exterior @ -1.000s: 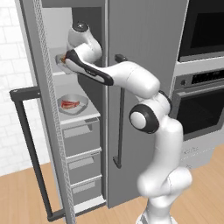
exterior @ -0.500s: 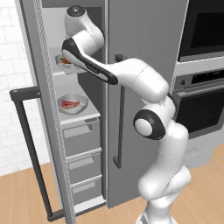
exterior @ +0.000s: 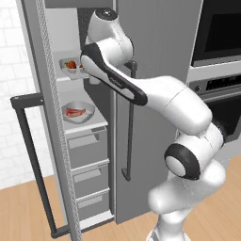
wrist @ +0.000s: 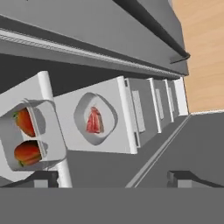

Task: Take the meat container that has the steak and place it on the second highest rack of the freezer. Then take the vegetable container that has the bell peppers and place it on the highest rack of the freezer.

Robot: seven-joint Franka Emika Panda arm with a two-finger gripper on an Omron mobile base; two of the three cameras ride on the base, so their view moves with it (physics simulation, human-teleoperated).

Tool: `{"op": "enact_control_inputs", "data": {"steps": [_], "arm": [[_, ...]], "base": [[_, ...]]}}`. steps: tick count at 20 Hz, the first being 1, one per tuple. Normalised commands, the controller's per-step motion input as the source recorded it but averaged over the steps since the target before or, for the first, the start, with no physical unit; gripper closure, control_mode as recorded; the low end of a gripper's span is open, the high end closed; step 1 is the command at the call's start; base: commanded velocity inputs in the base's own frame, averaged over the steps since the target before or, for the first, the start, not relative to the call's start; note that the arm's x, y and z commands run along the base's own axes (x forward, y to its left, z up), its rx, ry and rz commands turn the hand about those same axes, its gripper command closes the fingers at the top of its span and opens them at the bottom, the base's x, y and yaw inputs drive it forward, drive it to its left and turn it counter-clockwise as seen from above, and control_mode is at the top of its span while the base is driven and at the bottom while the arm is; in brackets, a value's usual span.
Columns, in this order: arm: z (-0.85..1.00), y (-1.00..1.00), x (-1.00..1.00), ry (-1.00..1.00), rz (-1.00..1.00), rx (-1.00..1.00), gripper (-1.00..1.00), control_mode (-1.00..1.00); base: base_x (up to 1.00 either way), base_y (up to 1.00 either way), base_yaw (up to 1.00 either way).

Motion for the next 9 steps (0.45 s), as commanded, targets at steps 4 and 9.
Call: {"op": "enact_control_inputs", "data": {"steps": [4,9], "arm": [[-1.00,-0.02,-1.00,-0.26,0.00,0.12,-1.00,-1.00],[-0.93,-0.53,-1.00,-0.09,0.15,0.16,-1.00,-1.00]], "base": [[0.00,0.00,0.00],[0.00,0.00,0.00]]}}
